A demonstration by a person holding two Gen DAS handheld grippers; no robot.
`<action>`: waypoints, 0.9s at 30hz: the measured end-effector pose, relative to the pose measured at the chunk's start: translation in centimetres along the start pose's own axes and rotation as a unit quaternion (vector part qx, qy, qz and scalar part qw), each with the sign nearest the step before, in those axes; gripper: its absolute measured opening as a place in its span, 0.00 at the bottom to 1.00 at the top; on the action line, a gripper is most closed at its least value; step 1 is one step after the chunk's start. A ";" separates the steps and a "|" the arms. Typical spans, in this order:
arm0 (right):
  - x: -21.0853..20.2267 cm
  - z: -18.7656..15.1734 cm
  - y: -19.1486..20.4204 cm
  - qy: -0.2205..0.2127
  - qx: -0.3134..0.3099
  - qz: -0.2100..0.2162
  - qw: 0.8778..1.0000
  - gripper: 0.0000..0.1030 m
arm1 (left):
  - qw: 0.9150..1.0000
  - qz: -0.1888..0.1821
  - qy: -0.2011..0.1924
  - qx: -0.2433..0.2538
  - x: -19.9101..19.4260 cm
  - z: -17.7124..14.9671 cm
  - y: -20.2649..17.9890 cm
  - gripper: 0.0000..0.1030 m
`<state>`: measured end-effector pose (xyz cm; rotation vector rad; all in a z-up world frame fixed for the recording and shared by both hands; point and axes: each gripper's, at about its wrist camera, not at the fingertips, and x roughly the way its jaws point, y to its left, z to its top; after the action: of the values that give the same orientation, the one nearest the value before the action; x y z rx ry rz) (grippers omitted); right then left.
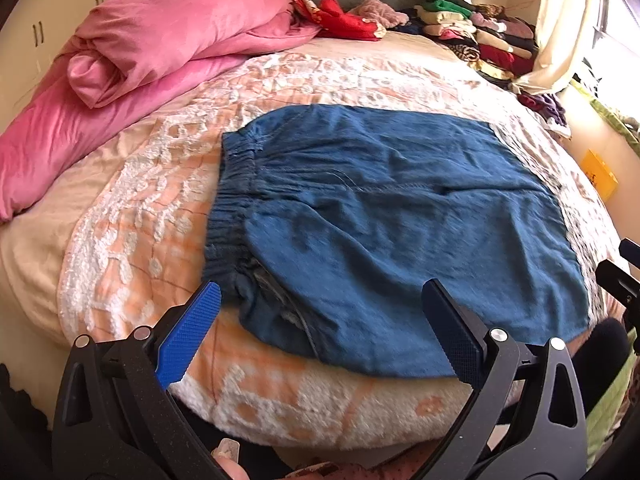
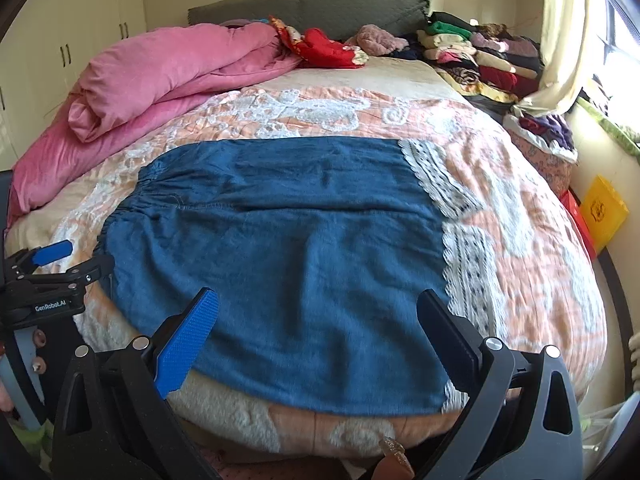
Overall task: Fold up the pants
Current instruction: 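Move both grippers toward the elastic cuff end of the blue denim pants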
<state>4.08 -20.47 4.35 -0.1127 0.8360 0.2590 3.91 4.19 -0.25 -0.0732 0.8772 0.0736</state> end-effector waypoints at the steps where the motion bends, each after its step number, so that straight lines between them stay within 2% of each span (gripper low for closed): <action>1: 0.3 0.4 0.1 -0.001 -0.004 0.003 1.000 0.96 | 1.000 0.001 0.000 -0.003 0.2 0.3 0.3 0.91; 14: 5.6 6.8 3.3 0.000 -0.061 0.028 0.998 0.96 | 0.999 0.002 0.012 -0.031 3.5 4.6 4.5 0.91; 20: 8.3 9.7 3.8 0.006 -0.064 0.045 0.997 0.96 | 0.999 0.005 0.023 -0.042 5.5 6.8 6.5 0.91; 27: 12.1 13.3 4.8 0.017 -0.078 0.045 0.996 0.96 | 0.998 0.006 0.028 -0.063 8.2 9.4 8.9 0.91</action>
<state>20.07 -11.04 4.17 -0.2264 0.8546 0.4090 15.49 14.24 -0.89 -0.1881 0.9281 0.1389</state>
